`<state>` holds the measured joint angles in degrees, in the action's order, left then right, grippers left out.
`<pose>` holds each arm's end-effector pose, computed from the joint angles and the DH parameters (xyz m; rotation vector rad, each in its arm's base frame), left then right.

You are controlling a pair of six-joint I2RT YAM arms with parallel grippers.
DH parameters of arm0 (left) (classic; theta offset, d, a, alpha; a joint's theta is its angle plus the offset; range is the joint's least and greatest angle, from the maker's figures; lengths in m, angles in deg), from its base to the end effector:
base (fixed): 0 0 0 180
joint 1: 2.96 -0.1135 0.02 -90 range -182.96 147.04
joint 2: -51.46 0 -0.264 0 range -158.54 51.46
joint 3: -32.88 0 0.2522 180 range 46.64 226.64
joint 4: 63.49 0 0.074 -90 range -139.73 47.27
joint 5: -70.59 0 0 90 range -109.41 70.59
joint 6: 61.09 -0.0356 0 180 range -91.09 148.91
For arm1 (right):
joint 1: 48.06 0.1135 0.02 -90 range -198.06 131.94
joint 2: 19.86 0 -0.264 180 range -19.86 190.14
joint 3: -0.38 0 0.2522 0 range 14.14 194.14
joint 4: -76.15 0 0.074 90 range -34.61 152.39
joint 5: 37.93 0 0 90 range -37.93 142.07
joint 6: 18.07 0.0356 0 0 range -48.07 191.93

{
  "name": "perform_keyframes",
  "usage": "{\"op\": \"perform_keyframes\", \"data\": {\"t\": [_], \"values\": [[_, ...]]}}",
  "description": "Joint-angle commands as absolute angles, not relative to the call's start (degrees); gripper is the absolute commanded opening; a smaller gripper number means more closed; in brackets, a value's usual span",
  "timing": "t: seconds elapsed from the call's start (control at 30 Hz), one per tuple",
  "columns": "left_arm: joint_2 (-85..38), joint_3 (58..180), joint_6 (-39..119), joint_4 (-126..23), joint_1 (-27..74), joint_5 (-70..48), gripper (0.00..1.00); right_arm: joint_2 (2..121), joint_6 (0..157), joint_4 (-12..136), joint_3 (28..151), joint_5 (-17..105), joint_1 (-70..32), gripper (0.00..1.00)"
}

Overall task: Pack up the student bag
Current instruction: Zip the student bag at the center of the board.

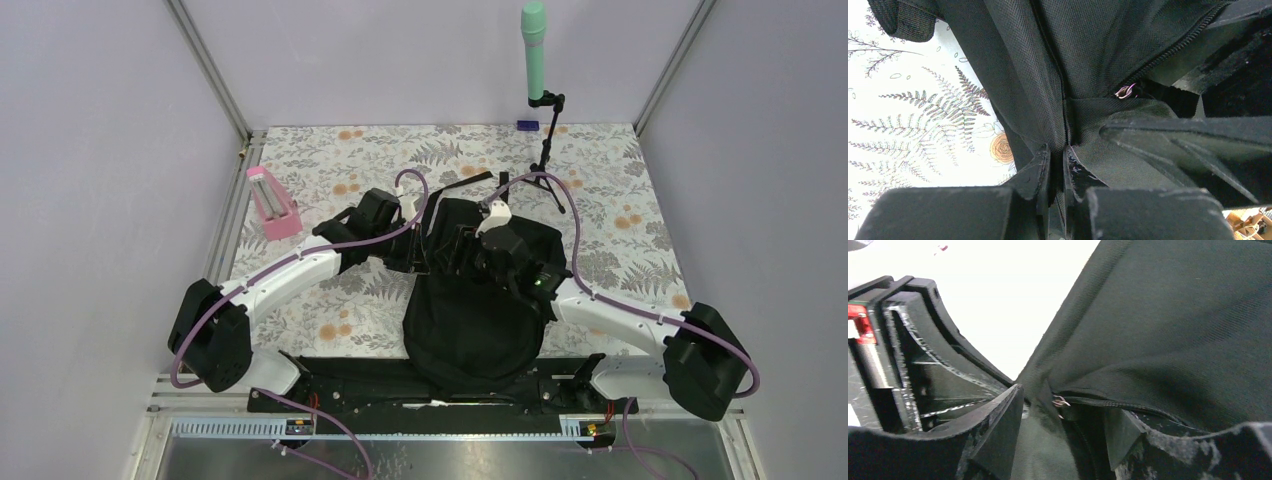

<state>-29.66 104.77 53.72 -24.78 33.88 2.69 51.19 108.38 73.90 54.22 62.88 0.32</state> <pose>0.2319 -0.1905 0.2545 0.4569 2.5120 -0.9286 0.1896 0.2033 0.2523 -0.0742 1.9893 0.8088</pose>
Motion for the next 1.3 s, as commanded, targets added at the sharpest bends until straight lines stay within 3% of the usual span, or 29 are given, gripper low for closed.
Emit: {"op": "perform_keyframes", "data": {"t": [0.0,0.37,0.73,1.27], "values": [[-28.87,104.91,53.16,-26.17,33.58,5.03,0.0,52.61,105.83,76.69,58.88,57.15,0.68,0.62],[-27.92,105.09,52.72,-25.65,33.6,3.42,0.0,49.1,101.64,58.91,64.72,51.69,0.63,0.52],[-27.58,104.67,52.98,-25.65,33.6,3.43,0.0,49.02,102.59,60.5,64.12,55.9,0.37,0.42],[-27.22,104.56,52.99,-25.39,33.6,2.27,0.0,46.34,101.72,60.13,62.11,60.33,0.39,0.01]]}}
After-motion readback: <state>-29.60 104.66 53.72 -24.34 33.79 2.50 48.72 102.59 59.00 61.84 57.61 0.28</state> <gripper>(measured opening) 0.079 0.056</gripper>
